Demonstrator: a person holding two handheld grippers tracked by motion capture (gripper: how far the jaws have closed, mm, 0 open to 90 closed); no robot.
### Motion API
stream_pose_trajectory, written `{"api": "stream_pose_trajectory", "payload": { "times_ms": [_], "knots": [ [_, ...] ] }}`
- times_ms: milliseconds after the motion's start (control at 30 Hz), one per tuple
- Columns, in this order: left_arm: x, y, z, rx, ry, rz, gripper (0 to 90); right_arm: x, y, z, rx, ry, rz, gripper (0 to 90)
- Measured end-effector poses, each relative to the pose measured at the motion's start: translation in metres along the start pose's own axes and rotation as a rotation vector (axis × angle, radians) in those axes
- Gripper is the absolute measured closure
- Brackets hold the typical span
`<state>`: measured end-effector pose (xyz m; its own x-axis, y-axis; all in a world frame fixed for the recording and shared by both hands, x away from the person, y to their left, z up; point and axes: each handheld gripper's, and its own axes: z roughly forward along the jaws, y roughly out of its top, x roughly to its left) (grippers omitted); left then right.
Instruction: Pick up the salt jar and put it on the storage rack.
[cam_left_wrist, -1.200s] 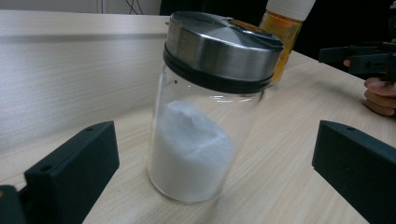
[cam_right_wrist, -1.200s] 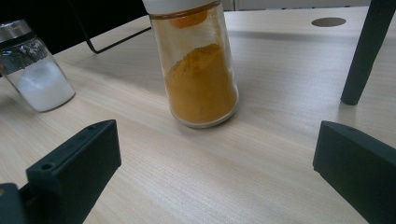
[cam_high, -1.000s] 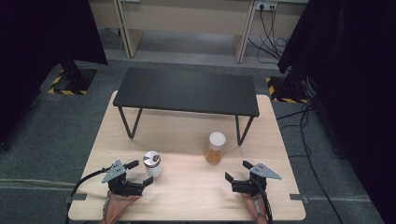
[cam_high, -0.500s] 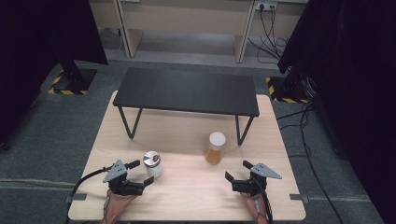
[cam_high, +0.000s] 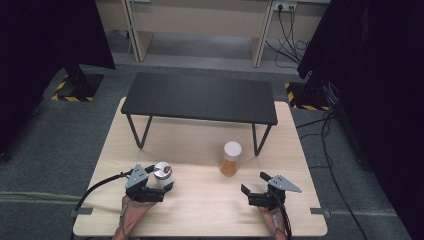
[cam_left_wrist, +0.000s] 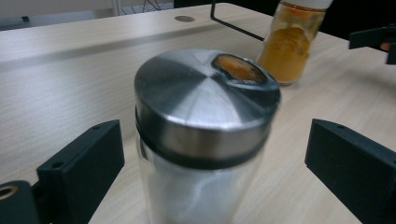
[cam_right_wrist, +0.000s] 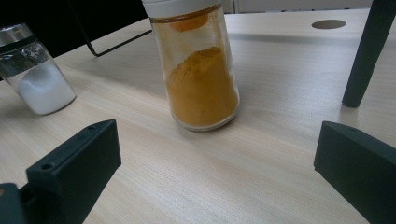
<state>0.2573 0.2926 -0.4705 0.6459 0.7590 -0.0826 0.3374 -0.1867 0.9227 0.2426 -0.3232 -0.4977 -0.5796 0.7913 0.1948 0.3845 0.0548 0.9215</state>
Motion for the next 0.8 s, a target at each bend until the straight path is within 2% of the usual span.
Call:
{"api": "stream_pose_trajectory", "payload": {
  "times_ms": [267, 600, 700, 800],
  "knots": [
    [-0.002, 0.002, 0.011, 0.012, 0.035, -0.010, 6.0, 0.000, 0.001, 0.000, 0.005, 0.001, -0.003, 0.5],
    [-0.004, -0.002, 0.014, -0.003, 0.043, 0.004, 20.3, 0.000, 0.001, 0.000, 0.004, 0.002, -0.005, 0.5],
    [-0.006, -0.006, 0.012, -0.036, 0.044, 0.009, 26.8, 0.000, 0.001, 0.000, 0.003, 0.003, -0.005, 0.5],
    [-0.006, -0.005, 0.011, -0.036, 0.041, 0.023, 30.5, 0.000, 0.001, 0.000, 0.003, 0.002, -0.004, 0.5]
  ]
}}
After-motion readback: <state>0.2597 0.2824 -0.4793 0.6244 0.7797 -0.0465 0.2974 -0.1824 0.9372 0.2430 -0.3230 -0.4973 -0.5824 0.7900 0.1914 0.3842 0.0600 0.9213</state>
